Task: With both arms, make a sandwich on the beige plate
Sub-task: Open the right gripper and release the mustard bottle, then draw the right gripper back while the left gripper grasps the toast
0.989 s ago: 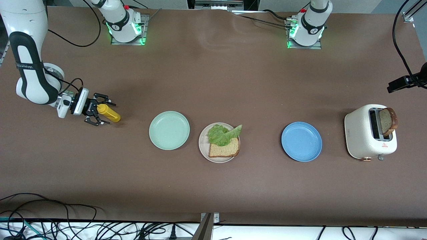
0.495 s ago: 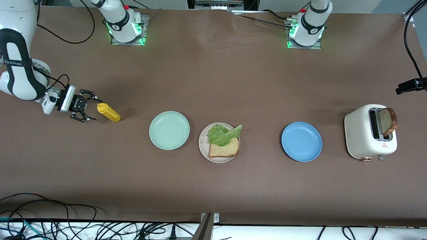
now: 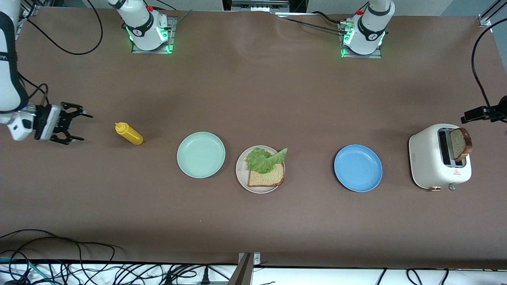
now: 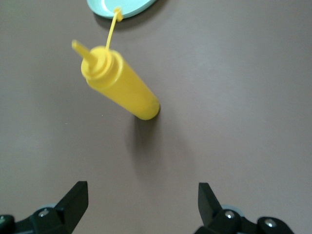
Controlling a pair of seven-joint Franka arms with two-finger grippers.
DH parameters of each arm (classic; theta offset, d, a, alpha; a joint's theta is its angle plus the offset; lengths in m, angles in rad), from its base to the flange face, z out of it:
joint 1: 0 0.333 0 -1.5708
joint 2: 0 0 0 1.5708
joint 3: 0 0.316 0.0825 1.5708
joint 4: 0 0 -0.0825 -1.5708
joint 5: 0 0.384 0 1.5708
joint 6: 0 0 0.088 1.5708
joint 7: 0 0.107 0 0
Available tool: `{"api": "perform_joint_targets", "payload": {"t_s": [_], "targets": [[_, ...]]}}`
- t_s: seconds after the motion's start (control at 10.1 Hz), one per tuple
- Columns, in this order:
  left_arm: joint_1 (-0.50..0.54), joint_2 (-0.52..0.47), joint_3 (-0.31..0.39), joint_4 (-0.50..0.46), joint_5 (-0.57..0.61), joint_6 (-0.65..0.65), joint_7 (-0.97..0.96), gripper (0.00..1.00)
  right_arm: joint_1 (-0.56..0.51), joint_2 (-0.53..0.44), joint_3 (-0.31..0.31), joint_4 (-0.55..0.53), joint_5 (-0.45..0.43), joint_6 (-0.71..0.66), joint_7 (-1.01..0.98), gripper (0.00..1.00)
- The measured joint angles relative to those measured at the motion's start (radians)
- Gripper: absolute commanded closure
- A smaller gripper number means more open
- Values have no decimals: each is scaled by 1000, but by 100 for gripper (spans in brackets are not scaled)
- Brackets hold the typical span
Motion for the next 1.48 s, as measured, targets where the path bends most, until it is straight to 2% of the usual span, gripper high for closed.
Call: {"api": "perform_joint_targets", "payload": {"t_s": [0.2,0.3,0.59,0.69,0.89,0.99,1.09,1.29,1.48], "targets": [[0,12,2,-55,-1,96,11,0,2,-13,20,154,-116,-100,280,0],[0,21,2,-66,-1,131,13,0,3,-23,53,207,-163,-128,415,0],[4,63,3,-69,-1,210,76,0,10,-79,213,301,-331,-211,930,0],[12,81,4,-69,-1,236,99,13,12,-90,252,332,-367,-249,1114,0],[20,108,7,-69,-1,261,115,64,12,-102,307,365,-428,-277,1405,0],[20,111,6,-69,-1,263,121,86,13,-108,333,367,-463,-277,1532,0],[20,111,6,-69,-1,263,127,100,13,-114,353,369,-490,-277,1644,0],[20,108,6,-65,-1,263,129,100,14,-131,363,373,-507,-277,1775,0],[20,87,6,-56,-1,240,129,100,11,-142,358,374,-518,-277,1804,0]]}}
